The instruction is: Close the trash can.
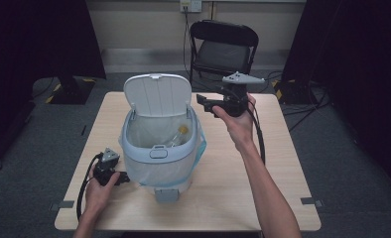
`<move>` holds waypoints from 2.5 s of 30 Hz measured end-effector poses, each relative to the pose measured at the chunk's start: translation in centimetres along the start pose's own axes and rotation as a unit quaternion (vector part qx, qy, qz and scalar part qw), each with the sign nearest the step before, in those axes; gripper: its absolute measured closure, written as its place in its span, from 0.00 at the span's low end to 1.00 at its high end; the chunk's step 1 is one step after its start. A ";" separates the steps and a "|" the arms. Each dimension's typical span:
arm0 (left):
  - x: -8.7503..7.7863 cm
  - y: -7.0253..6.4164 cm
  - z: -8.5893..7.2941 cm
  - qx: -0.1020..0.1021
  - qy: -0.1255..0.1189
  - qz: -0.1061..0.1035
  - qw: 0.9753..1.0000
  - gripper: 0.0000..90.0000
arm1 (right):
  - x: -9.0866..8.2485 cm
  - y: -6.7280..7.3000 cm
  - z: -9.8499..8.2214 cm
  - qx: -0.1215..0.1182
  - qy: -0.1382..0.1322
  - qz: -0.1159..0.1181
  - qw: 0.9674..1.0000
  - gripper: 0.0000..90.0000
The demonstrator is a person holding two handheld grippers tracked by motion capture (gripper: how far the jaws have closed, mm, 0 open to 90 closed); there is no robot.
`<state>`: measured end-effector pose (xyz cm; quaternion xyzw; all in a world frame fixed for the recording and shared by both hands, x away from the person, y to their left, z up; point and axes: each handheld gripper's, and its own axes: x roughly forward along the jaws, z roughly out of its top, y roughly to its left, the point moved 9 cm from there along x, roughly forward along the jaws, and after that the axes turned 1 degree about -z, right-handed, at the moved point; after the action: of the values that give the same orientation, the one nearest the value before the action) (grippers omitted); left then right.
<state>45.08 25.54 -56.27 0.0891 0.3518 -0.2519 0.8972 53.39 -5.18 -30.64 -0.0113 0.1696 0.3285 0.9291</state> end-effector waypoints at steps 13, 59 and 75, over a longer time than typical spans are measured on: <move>0.0 0.0 0.0 0.000 0.000 0.000 1.000 0.15 | 0.5 0.9 2.2 -0.001 -0.028 0.012 1.000 0.24; 0.1 0.1 0.1 0.002 0.002 0.002 1.000 0.13 | -0.8 5.6 2.6 -0.021 -0.009 0.126 0.992 0.28; 0.1 0.1 0.1 0.002 0.002 0.002 1.000 0.13 | -1.1 10.6 -0.8 -0.064 0.036 0.162 0.984 0.26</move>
<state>45.25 25.57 -56.28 0.0923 0.3527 -0.2508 0.8968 45.84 2.38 -30.09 -0.0550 0.1814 0.4838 0.8544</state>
